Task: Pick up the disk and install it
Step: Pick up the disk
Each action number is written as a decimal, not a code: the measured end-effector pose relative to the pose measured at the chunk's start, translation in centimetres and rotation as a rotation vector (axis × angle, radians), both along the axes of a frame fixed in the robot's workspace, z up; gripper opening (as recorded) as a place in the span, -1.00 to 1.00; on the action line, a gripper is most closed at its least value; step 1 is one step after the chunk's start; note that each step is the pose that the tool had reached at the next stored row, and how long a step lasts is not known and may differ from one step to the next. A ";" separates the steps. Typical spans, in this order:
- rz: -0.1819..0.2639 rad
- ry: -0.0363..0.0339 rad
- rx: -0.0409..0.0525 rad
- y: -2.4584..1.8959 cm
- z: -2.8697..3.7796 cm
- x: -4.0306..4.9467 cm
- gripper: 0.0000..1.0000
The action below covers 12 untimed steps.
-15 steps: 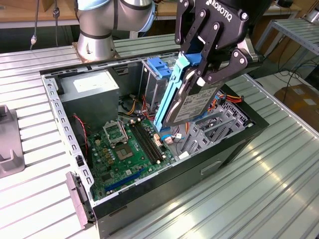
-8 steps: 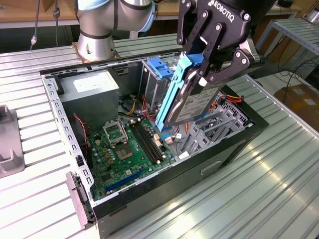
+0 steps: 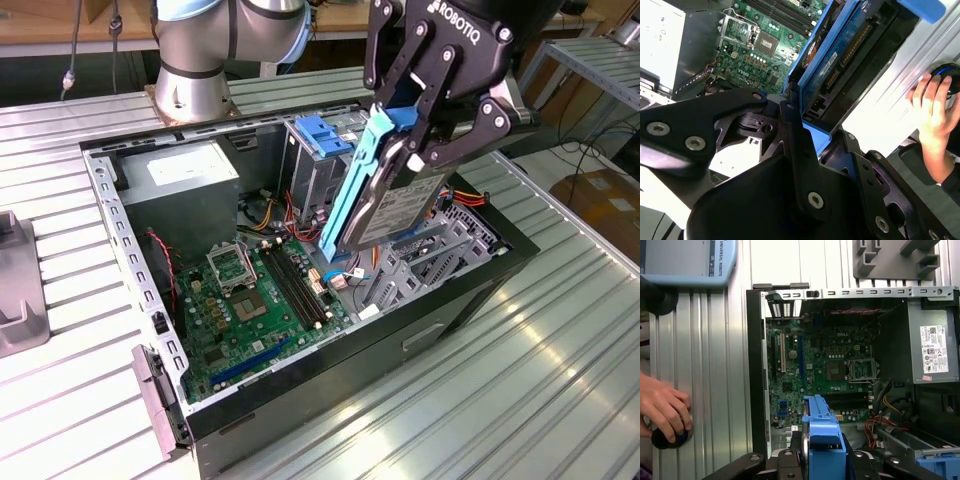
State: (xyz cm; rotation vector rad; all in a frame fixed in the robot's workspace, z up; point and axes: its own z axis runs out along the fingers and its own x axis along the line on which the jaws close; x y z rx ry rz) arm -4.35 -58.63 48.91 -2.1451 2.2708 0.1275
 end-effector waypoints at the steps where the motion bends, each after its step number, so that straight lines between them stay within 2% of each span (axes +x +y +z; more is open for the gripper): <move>1: 0.000 0.0000 -0.0001 -0.01 0.00 0.07 -0.26; 12: 0.000 0.0000 0.0001 -0.18 -0.04 0.96 -0.26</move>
